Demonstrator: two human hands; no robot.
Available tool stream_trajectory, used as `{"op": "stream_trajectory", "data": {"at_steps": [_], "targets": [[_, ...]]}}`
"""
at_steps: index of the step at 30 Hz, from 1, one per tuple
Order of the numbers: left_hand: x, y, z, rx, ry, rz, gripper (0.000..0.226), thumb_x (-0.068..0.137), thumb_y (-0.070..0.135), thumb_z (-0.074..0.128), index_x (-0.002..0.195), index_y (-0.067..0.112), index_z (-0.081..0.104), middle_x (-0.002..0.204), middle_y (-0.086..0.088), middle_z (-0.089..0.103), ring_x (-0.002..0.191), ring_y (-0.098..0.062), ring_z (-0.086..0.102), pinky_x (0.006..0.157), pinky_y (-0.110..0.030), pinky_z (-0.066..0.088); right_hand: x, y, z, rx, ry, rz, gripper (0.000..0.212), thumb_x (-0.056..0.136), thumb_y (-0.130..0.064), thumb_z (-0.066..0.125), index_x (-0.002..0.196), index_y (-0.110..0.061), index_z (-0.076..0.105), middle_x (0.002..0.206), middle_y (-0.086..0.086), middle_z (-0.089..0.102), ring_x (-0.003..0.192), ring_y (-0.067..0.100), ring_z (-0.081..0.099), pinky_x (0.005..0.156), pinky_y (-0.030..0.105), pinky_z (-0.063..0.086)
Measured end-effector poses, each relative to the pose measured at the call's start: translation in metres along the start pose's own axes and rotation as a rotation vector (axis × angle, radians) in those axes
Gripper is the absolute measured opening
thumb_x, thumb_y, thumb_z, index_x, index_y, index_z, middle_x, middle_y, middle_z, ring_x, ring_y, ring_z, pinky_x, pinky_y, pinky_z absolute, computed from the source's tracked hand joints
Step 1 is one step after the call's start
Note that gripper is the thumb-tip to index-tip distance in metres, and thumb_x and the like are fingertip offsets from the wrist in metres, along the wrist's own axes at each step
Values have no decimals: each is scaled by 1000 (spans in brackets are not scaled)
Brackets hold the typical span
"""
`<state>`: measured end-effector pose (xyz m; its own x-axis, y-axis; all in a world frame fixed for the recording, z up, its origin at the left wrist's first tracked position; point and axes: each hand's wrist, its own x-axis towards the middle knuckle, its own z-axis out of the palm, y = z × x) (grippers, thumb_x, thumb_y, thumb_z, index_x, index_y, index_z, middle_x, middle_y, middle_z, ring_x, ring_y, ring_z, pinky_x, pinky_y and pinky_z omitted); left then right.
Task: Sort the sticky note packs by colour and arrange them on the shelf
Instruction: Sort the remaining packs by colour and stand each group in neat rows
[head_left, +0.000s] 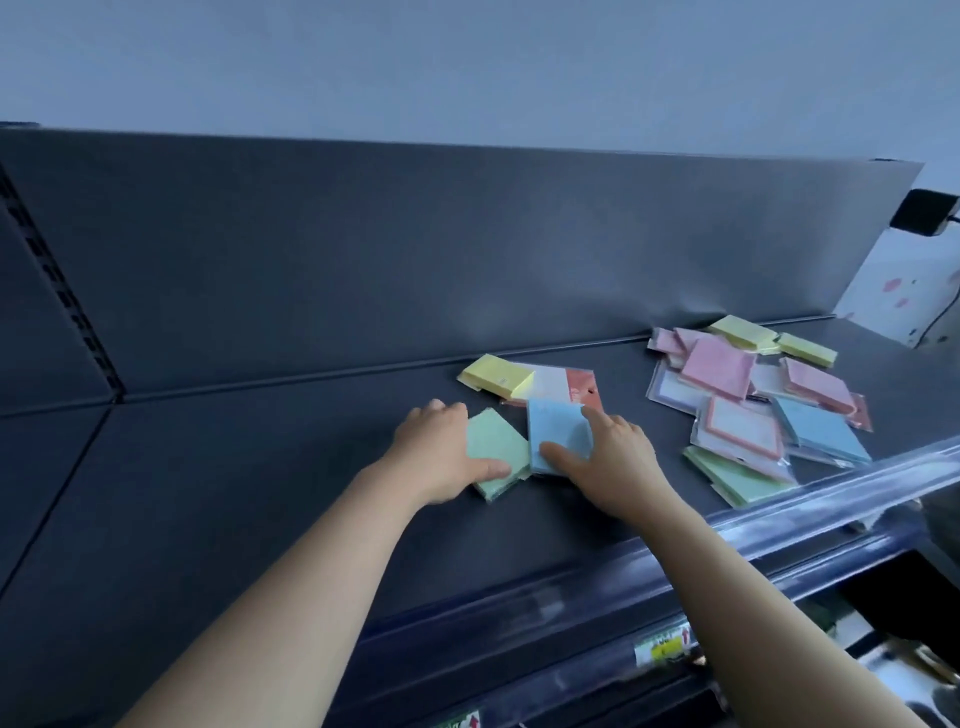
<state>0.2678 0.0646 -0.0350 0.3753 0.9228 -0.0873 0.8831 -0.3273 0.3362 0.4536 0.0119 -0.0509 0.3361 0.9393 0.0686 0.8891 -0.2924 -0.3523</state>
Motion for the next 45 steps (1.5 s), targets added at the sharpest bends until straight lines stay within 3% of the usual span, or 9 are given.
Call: {"op": "stream_trajectory", "data": {"at_steps": [6,10,12,17,20,23,27,33,45], "targets": [[-24,-2,2,-144,77,-112,56,77,55,71,106,16,42,105,3,45,92,-19,49,71,-31,39,-2,-8,3,328,-48,-10,85,73,-42,77,141,-13,33,127,6,51,117,28,47,95,39,42],[-46,-15,-2,-216,180,-155,43,88,45,63,103,15,36,103,3,41,85,-19,49,66,-31,37,-7,-24,4,544,-48,-91,64,80,-19,72,137,-16,43,107,-6,58,90,13,59,63,20,45],[-59,-30,-8,-340,233,-191,30,94,36,55,107,15,39,101,4,47,85,-18,51,66,-31,41,-8,-38,5,636,-55,-144,55,83,-12,65,134,-21,46,104,-8,60,86,8,60,58,19,47],[-97,-78,-19,-687,451,-313,19,95,23,52,108,18,40,107,3,57,86,-20,66,75,-45,58,-16,-92,14,741,-64,-317,42,86,-5,61,119,-31,53,94,-17,61,85,2,59,64,16,44],[-124,-107,-26,-794,601,-362,30,95,15,53,119,18,35,115,1,57,91,-17,64,66,-33,61,-25,-130,25,804,-97,-373,34,85,-5,62,105,-31,59,94,-20,65,88,0,63,69,16,48],[-152,-142,-35,-792,693,-376,53,95,14,51,141,28,29,114,5,59,94,-16,63,68,-36,61,-37,-170,35,816,-145,-416,30,86,-6,61,101,-32,60,91,-22,67,85,-6,63,63,9,47],[-191,-187,-52,-765,769,-404,25,97,10,47,117,24,52,111,4,61,86,-14,66,65,-31,61,-58,-228,46,823,-188,-476,27,89,-9,58,106,-31,58,97,-19,66,90,-2,62,62,12,45],[-257,-268,-79,-748,864,-481,17,97,9,46,110,16,55,106,2,61,87,-13,64,59,-18,56,-97,-326,73,841,-250,-515,25,90,-12,55,105,-32,55,96,-13,66,85,6,63,64,25,50],[-383,-425,-134,-679,928,-682,11,99,12,45,106,7,53,108,-6,60,86,-25,68,46,-10,46,-182,-495,136,829,-339,-532,39,90,-3,47,123,-22,53,92,-10,65,75,13,60,58,26,48]]}}
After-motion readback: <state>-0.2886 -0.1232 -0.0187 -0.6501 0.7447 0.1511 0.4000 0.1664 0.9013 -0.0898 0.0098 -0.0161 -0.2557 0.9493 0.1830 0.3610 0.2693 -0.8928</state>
